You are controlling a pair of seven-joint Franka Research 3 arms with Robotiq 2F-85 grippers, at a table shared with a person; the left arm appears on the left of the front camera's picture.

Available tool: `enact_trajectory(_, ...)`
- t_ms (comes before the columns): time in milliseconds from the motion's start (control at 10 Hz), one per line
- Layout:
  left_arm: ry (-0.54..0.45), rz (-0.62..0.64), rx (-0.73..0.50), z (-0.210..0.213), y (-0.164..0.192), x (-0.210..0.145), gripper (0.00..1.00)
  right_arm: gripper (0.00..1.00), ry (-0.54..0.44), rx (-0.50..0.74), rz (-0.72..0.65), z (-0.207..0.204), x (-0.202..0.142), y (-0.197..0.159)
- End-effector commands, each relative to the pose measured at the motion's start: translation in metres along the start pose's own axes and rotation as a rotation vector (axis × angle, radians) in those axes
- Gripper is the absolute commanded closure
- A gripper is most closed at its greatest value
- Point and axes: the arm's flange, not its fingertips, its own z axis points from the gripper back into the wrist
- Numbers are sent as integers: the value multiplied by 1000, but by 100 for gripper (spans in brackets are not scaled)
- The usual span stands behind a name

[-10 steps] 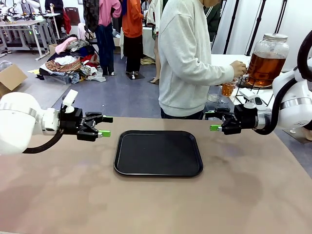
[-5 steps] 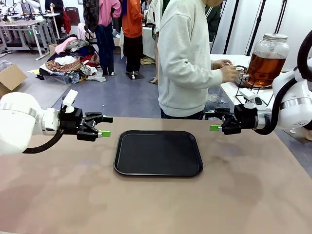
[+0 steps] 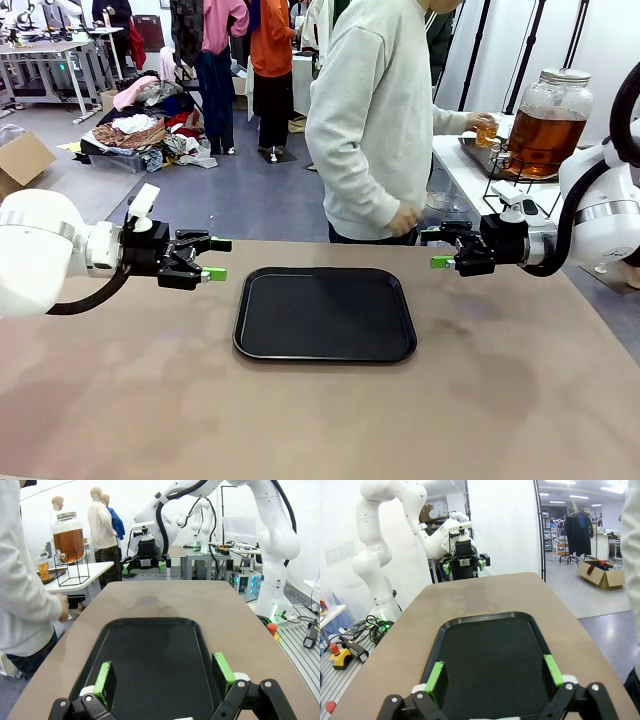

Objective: Pour the drink into the iced cup.
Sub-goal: Open the gripper to release the iced cup you were holding.

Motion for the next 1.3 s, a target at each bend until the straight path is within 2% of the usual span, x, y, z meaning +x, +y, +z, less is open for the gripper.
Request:
enact_trajectory(0,-2,-6,0,0,0,1,0,0,4,-4,0,1,3,-2)
enact_trajectory(1200,-2,-6,0,0,0,1,0,0,4,-4,0,1,3,-2)
